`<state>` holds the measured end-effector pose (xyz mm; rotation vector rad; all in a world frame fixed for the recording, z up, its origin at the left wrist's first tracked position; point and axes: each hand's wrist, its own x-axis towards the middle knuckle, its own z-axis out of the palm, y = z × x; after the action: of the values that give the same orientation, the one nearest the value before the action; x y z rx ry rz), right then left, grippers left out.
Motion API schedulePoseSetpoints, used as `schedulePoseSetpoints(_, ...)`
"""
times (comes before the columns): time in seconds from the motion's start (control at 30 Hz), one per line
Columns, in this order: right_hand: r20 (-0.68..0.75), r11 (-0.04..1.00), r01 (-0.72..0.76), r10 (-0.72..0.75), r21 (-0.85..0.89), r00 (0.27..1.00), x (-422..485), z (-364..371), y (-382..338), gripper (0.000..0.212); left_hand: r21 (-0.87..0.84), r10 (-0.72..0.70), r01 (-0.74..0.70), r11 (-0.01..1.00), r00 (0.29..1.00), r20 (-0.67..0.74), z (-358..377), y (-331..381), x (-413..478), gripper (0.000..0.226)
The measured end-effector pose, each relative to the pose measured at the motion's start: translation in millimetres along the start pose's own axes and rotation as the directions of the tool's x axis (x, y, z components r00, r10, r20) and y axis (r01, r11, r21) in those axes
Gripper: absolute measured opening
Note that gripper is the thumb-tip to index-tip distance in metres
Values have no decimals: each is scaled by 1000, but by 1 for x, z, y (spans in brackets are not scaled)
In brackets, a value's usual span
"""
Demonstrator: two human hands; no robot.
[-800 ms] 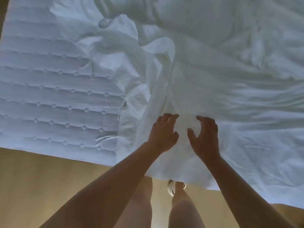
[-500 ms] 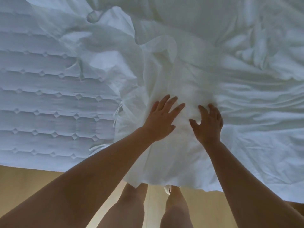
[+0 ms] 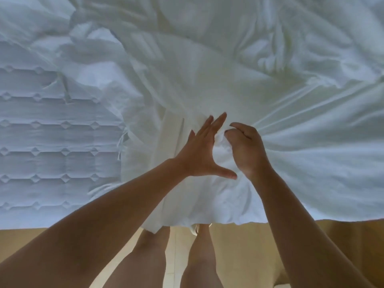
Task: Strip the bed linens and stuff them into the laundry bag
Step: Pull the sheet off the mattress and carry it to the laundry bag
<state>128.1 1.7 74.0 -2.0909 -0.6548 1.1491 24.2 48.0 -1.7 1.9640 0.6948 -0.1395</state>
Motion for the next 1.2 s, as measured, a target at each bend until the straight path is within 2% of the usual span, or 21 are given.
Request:
schedulePoseSetpoints(0.1, 77, 987, 9, -22, 159, 997, -11, -5, -24, 48, -146, 48, -78, 986, 980, -195, 3, 19, -9, 136)
schedulePoseSetpoints(0.17, 66, 973, 37, -53, 228, 996, -17, -5, -32, 28, -213, 12, -80, 974, 953, -302, -3, 24, -17, 130)
schedulePoseSetpoints(0.23, 76, 952, 3, -27, 306, 997, -24, 2, -39, 15, -261, -26, -82, 962, 923, -383, -10, 27, -25, 85)
schedulePoseSetpoints(0.27, 74, 961, 8, -29, 277, 997, -27, 7, -43, 12, -246, -45, -73, 967, 895, -444, -13, 31, -31, 42)
schedulePoseSetpoints(0.3, 39, 981, 29, -38, 191, 999, -29, 15, -46, 4, -235, -76, -49, 971, 866, -495, -15, 34, -36, 24)
schedulePoseSetpoints(0.4, -78, 976, 208, -212, -58, 974, -33, 33, -48, 45, -429, -311, 90, 899, 820, -480, -23, 36, -52, 38)
schedulePoseSetpoints(0.5, -68, 914, 356, -374, -196, 925, -33, 39, -38, 67, -698, -458, 37, 715, 780, -427, -41, 30, -65, 21)
schedulePoseSetpoints(0.57, 115, 817, 439, -428, -373, 896, -36, 41, -28, 91, -802, -541, 38, 596, 757, -366, -57, 28, -75, 21)
schedulePoseSetpoints(0.63, 307, 637, 518, -419, -570, 854, -39, 48, -20, 102, -918, -657, 30, 396, 708, -260, -76, 21, -89, 29)
schedulePoseSetpoints(0.7, 386, 420, 603, -494, -678, 779, -37, 63, -18, 79, -995, -726, -4, 100, 684, -76, -95, 8, -106, 40)
schedulePoseSetpoints(0.73, 375, 384, 614, -536, -690, 757, -35, 72, -21, 62, -999, -724, -46, -19, 689, -18, -102, 0, -115, 35)
schedulePoseSetpoints(0.77, 346, 433, 598, -530, -675, 774, -33, 82, -29, 48, -993, -727, -101, -61, 686, -24, -107, -7, -124, 25)
schedulePoseSetpoints(0.8, 316, 532, 552, -472, -643, 823, -32, 89, -40, 37, -987, -752, -158, -29, 654, -82, -112, -12, -134, 11)
schedulePoseSetpoints(0.83, 298, 659, 472, -366, -586, 882, -31, 95, -52, 30, -977, -770, -180, 117, 605, -204, -115, -17, -144, 20)
schedulePoseSetpoints(0.87, 295, 767, 364, -236, -528, 926, -28, 100, -60, 27, -925, -733, -145, 350, 573, -367, -117, -21, -154, 46)
schedulePoseSetpoints(0.93, 333, 886, 191, -44, -423, 942, -23, 106, -78, 25, -591, -413, -40, 806, 677, -609, -113, -28, -171, 95)
schedulePoseSetpoints(0.97, 382, 907, 148, 15, -394, 924, -23, 108, -87, 25, -393, -246, 5, 919, 786, -567, -109, -28, -174, 112)
schedulePoseSetpoints(1.0, 438, 913, 124, 64, -388, 897, -24, 109, -95, 25, -204, -135, 41, 978, 869, -476, -101, -30, -175, 124)
schedulePoseSetpoints(1.07, 525, 901, 97, 157, -423, 837, -31, 108, -106, 26, 61, -47, 74, 995, 932, -360, -87, -35, -166, 132)
schedulePoseSetpoints(1.13, 541, 897, 51, 218, -438, 812, -37, 103, -111, 28, 25, -16, 29, 999, 906, -423, -82, -33, -151, 129)
schedulePoseSetpoints(1.2, 467, 918, -14, 215, -396, 858, -41, 98, -107, 21, -152, -21, -66, 986, 859, -512, -82, -27, -134, 117)
